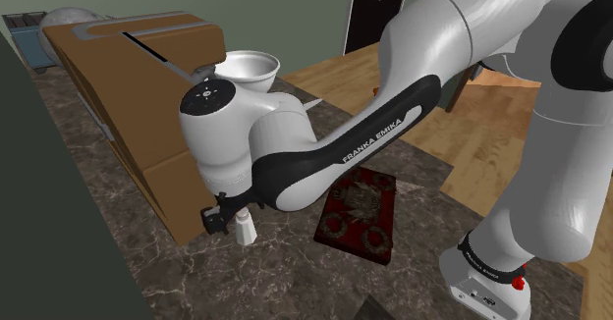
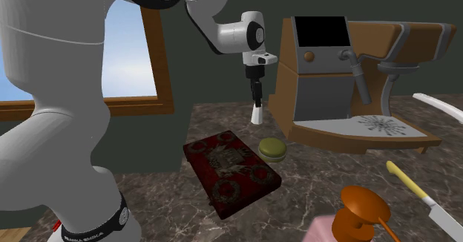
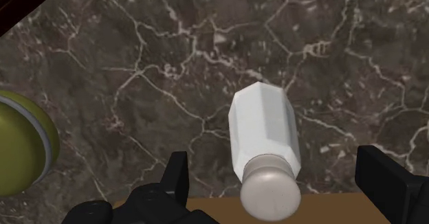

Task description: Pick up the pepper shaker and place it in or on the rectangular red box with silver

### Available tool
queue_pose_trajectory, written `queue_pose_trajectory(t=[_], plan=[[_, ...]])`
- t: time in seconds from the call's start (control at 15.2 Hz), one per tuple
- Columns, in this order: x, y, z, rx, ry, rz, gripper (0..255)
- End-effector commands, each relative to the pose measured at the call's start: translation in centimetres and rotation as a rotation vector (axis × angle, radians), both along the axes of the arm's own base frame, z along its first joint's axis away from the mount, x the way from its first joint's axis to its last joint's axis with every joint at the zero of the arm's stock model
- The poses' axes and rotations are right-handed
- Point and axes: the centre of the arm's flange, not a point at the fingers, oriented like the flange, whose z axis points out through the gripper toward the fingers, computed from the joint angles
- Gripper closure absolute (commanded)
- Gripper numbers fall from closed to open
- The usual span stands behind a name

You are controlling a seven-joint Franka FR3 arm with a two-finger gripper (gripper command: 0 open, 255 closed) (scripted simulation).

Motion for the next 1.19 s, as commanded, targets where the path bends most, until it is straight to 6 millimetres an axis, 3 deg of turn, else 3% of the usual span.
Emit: queue_pose_trajectory(t=[0.0,0.2,0.26,0.86,1.12], plan=[[0.0,0.0,0.0,0.000,0.000,0.000,0],[0.0,0.0,0.0,0.000,0.000,0.000,0],[0.0,0.0,0.0,0.000,0.000,0.000,255],[0.0,0.0,0.0,0.000,0.000,0.000,255],[0.0,0.0,2.1,0.000,0.000,0.000,255]])
